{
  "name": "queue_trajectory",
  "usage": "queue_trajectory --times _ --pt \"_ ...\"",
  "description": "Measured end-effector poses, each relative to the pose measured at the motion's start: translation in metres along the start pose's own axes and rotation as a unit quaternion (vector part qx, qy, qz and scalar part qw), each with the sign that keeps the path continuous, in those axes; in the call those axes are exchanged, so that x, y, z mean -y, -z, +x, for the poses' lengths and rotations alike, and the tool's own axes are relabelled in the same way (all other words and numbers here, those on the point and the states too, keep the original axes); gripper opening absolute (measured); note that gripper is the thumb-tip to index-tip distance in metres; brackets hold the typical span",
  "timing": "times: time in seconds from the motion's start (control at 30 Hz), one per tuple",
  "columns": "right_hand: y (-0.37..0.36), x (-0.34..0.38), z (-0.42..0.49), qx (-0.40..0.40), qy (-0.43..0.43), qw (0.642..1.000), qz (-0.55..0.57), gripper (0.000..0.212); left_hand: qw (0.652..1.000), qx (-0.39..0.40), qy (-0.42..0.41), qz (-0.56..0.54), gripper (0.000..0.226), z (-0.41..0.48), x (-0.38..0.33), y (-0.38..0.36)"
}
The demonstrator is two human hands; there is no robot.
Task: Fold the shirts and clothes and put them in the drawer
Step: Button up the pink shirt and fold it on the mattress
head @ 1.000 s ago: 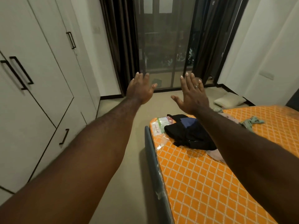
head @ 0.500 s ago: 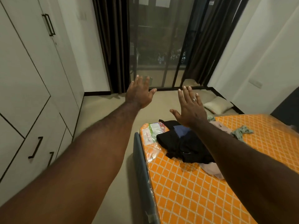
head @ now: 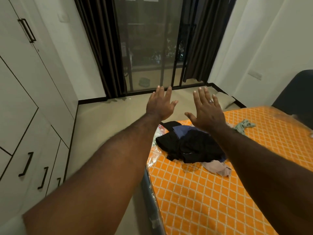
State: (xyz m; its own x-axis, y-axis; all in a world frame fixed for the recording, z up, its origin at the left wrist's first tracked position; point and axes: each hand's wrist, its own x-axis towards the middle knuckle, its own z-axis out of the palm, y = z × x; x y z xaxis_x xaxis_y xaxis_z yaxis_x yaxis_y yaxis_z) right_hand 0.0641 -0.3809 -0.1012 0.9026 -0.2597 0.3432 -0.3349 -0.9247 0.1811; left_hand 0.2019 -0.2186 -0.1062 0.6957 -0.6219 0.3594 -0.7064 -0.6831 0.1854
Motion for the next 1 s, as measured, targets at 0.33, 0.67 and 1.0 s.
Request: queue_trajectory --times 0.33,0.67,1.0 --pt "-0.073 -0.058 0.076 -0.006 0.01 1.0 0.015 0.091 0.999 -0.01 0.03 0.008 0.069 0.055 -0.017 -0.054" --pt "-0.259 -0.089 0.06 -0.014 -0.012 0.996 0.091 0.092 0.994 -0.041 0.105 0.008 0.069 0.056 -0.032 -0.247" --pt "-0.41 -0.101 0.05 -0.061 0.035 0.994 0.079 0.088 0.993 -0.035 0.063 0.093 0.081 0.039 -0.036 -0.389"
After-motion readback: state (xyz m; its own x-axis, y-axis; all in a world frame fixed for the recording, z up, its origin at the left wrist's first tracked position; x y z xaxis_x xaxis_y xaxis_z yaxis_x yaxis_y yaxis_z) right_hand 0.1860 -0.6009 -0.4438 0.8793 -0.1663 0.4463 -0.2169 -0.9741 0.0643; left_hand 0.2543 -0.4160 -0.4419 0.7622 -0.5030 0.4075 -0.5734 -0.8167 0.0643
